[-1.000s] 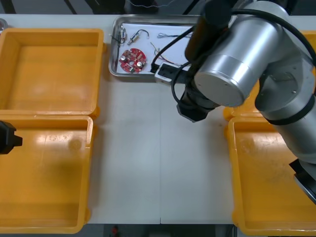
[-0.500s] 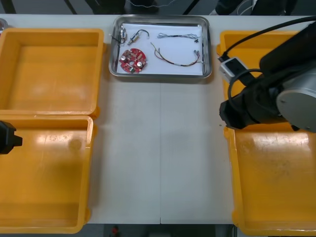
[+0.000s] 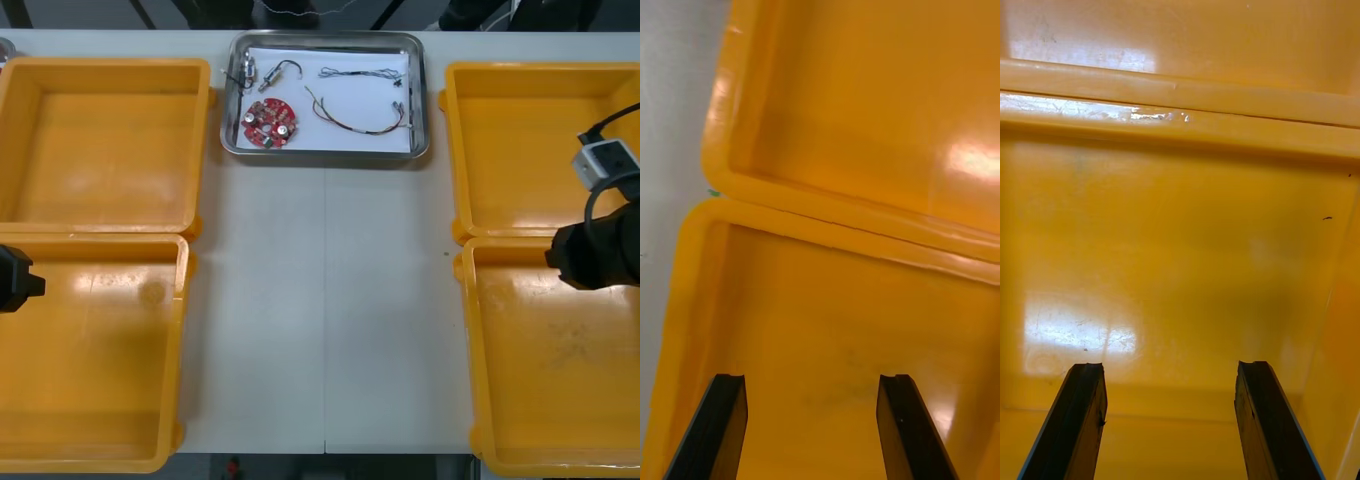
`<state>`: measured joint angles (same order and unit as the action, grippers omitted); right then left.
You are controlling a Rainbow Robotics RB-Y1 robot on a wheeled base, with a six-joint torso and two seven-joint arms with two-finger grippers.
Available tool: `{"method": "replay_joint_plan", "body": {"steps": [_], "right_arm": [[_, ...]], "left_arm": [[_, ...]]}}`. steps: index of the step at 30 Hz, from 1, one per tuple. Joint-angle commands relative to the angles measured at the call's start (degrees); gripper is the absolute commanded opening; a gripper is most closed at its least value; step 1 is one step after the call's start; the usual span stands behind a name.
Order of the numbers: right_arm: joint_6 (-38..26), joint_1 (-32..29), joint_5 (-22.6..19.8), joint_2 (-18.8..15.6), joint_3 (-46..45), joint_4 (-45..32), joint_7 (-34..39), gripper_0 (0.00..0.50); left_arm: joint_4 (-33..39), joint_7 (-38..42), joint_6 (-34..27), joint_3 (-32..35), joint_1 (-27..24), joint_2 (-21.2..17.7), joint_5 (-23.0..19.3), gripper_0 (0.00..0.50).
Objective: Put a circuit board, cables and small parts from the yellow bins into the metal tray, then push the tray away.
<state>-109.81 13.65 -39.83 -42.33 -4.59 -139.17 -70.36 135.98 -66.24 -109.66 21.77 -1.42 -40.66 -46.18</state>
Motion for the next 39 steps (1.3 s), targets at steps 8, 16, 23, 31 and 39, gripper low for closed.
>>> {"method": "replay_joint_plan", "body": {"steps": [8, 16, 23, 31, 39], "right_arm": [[-0.19, -6.97, -5.61, -2.05, -12.64, 0.92, 1.54, 0.500], [-0.19, -7.24, -6.31, -2.05, -14.66, 3.47, 1.62, 0.500], [-0.19, -7.68, -4.20, -1.97, -14.93, 5.49, 1.62, 0.500], [-0.19, -8.55, -4.03, -1.88, -15.98, 7.68, 1.62, 0.500], [-0.19, -9.96, -4.29, -1.88, -16.51, 7.68, 1.89, 0.500]], "left_arm": [[1.56, -5.92, -0.34, 1.61, 0.54, -2.15, -0.40, 0.500], [1.56, -5.92, -0.34, 1.61, 0.54, -2.15, -0.40, 0.500], [1.56, -5.92, -0.34, 1.61, 0.54, -2.15, -0.40, 0.500], [1.56, -5.92, -0.34, 1.61, 0.54, -2.15, -0.40, 0.500], [1.56, -5.92, -0.34, 1.61, 0.54, -2.15, -0.40, 0.500]]}}
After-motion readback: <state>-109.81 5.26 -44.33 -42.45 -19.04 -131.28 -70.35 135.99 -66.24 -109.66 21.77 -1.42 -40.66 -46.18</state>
